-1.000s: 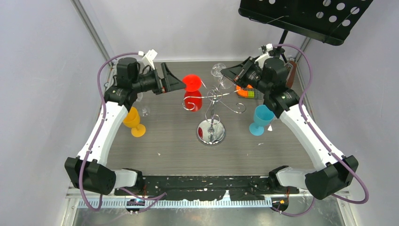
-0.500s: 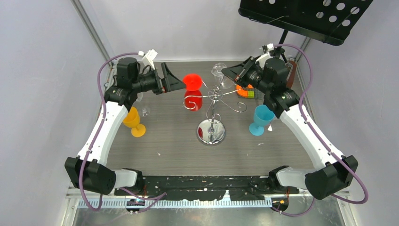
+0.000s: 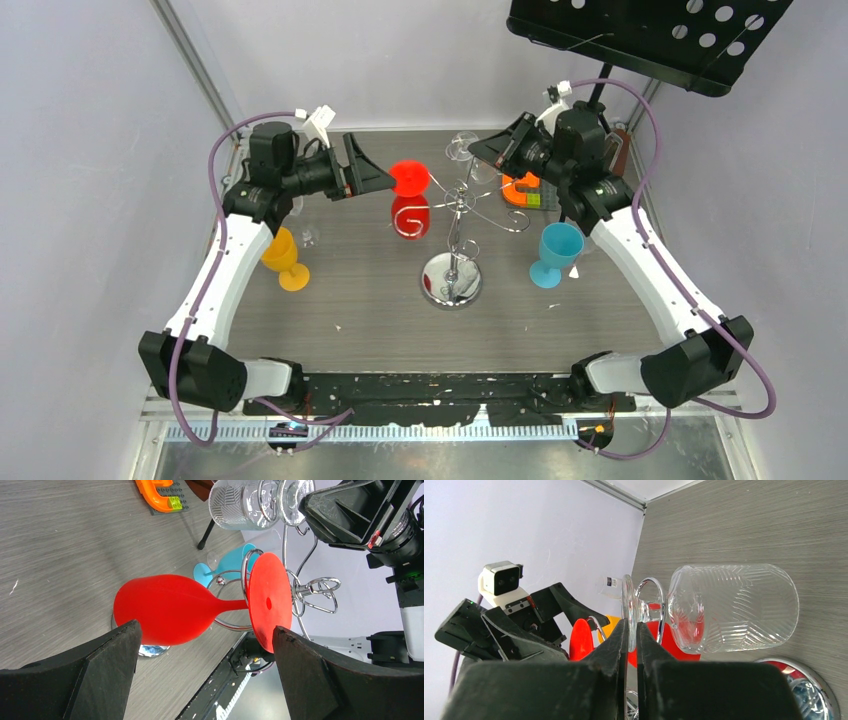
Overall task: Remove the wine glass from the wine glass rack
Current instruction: Pick up the wine glass from the wine rack.
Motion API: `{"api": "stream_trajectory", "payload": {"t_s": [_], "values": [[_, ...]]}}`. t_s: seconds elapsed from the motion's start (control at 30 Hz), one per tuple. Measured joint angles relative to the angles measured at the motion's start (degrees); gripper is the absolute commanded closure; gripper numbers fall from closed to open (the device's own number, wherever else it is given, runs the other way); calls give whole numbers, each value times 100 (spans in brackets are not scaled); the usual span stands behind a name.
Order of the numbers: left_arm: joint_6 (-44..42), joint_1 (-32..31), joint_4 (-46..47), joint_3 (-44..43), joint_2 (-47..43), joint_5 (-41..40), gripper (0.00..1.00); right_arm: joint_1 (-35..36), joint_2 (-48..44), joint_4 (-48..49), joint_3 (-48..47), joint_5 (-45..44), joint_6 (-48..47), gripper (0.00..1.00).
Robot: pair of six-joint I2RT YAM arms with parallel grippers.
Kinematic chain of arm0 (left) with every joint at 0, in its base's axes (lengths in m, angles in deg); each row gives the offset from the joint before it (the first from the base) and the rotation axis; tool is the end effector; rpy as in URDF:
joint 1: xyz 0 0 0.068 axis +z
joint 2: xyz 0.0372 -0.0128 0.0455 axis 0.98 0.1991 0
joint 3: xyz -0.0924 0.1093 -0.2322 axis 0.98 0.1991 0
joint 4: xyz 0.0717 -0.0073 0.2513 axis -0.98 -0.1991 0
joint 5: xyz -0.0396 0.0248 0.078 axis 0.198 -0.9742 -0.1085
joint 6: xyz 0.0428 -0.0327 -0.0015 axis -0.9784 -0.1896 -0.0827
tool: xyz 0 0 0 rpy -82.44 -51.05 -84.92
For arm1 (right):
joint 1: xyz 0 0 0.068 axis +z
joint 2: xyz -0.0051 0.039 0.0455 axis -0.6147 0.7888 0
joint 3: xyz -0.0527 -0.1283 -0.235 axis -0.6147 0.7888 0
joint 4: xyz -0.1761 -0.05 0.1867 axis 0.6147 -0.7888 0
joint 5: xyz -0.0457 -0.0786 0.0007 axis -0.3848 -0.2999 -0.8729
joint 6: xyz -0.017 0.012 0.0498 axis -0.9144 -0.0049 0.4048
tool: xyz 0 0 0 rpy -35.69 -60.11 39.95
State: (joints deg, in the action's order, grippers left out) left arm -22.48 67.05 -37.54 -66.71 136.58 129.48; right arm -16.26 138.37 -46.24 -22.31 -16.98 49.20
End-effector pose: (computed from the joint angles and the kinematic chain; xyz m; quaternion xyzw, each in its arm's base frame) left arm 0.2754 -0.0811 0.3948 0.0433 0.8011 -0.4898 0.3412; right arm 0.2768 0.1212 0.4180 0.0998 0.7651 0.4605 0.4389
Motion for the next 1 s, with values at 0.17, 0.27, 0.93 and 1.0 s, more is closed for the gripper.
{"api": "stream_trajectory", "payload": {"t_s": [0.17, 0.27, 0.93, 1.0], "values": [[0, 2, 0, 0, 20, 0, 0, 0, 118, -153, -164, 133, -278, 94], [0, 2, 0, 0, 20, 17, 0, 0, 151, -168, -203, 260, -446, 94], [-4, 2, 0, 0, 20, 39, 0, 2, 286, -367, -424, 922, -1648, 94], [-4, 2, 0, 0, 22, 42, 0, 2, 289, -372, -439, 962, -1746, 94]]}}
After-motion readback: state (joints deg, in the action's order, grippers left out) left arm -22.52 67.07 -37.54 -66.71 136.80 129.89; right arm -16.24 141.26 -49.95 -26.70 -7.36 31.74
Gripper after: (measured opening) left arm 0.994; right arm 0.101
